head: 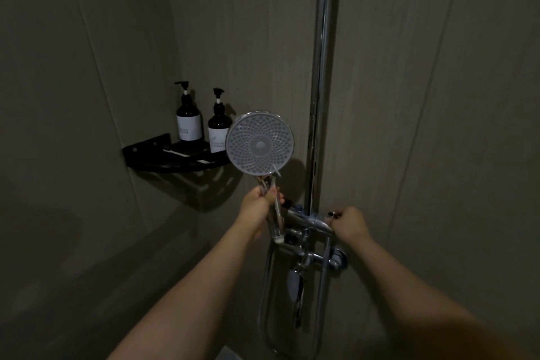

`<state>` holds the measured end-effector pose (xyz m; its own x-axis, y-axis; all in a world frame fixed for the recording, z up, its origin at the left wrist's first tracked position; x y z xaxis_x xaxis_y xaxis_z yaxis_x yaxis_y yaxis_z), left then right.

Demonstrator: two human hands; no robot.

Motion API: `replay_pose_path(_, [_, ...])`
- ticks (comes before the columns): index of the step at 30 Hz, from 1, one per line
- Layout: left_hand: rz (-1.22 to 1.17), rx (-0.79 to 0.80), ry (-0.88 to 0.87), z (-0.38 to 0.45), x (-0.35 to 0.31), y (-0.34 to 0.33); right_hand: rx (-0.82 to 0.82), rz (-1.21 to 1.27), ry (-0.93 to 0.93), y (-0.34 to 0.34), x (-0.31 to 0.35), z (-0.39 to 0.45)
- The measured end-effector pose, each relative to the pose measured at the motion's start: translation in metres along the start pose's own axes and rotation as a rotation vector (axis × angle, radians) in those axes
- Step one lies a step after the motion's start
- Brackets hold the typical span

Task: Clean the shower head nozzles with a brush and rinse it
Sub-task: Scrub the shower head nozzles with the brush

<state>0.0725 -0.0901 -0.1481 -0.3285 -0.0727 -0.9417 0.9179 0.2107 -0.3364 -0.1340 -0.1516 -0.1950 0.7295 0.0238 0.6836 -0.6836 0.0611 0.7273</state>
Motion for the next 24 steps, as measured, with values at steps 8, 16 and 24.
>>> replay_pose_path(8, [-0.002,0.019,0.015,0.003,0.005,-0.007,-0.078,0.050,-0.001,-0.002,-0.005,-0.002])
replay_pose_path(16, [0.024,0.015,0.026,0.006,0.009,-0.007,-0.062,0.167,0.029,-0.011,-0.014,-0.007])
replay_pose_path(24, [-0.015,0.006,-0.002,0.009,-0.002,0.004,-0.302,-0.044,0.080,0.015,0.014,-0.022])
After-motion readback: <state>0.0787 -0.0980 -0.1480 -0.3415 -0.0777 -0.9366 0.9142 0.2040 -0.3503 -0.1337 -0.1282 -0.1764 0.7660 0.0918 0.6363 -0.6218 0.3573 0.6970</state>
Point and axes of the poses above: each hand's wrist, its own z-axis towards the middle knuckle, its own y-axis out of the back of the hand, x = y × z, the point moved 9 cm from there along z, towards the middle knuckle, and after that the axes turned 7 degrees about -z, right-handed, at the moved point
